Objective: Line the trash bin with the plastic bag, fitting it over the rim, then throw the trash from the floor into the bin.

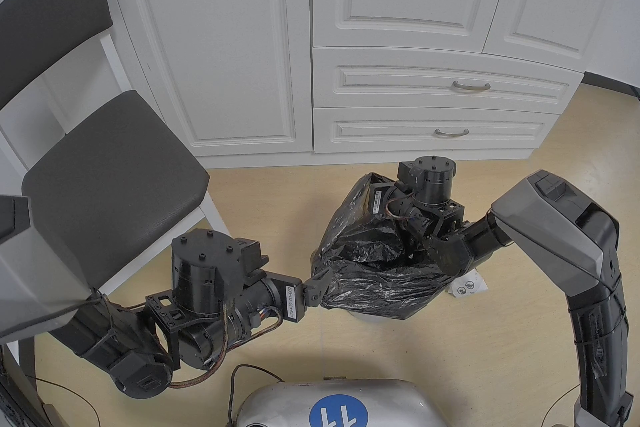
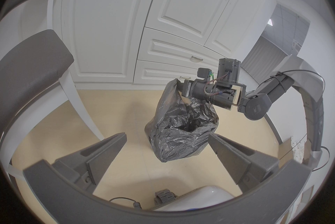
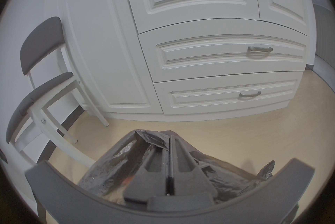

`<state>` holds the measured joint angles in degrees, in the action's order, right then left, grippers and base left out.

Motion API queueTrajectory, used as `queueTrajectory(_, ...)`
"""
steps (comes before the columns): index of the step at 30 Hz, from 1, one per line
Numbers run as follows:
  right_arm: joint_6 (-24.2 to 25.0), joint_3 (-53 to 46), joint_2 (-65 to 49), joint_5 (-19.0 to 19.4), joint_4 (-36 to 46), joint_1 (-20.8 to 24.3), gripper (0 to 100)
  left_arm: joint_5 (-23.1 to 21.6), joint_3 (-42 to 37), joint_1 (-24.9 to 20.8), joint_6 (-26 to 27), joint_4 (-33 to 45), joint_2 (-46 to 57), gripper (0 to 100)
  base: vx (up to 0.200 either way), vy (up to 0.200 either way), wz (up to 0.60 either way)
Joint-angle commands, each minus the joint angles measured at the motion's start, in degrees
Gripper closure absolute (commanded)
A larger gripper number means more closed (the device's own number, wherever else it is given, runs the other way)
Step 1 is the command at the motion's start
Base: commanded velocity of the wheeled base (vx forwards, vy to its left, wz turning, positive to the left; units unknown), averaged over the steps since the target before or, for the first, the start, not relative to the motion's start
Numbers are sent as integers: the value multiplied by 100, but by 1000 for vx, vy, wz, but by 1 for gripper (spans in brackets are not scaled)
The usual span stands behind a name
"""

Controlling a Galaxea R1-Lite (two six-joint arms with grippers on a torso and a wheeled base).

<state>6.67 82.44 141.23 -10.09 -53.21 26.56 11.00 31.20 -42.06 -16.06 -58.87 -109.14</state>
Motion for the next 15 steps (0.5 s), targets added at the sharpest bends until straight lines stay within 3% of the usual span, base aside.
queueTrajectory(1,-8,-44,186,-1,-14,33,100,8,1,5,-3,-2,-37,0,0,0,0)
queueTrajectory(2,-8,-71,151,-1,-14,33,0,-1,1,5,6,-2,-46,0,0,0,0)
queueTrajectory(9,-16,-624,-886,43,311,42,0,-10,150,-4,6,7,-107,0,0,0,0)
queueTrajectory(15,-8,-1143,-2178,78,2324,-99,0,-273,537,66,59,139,-494,0,0,0,0)
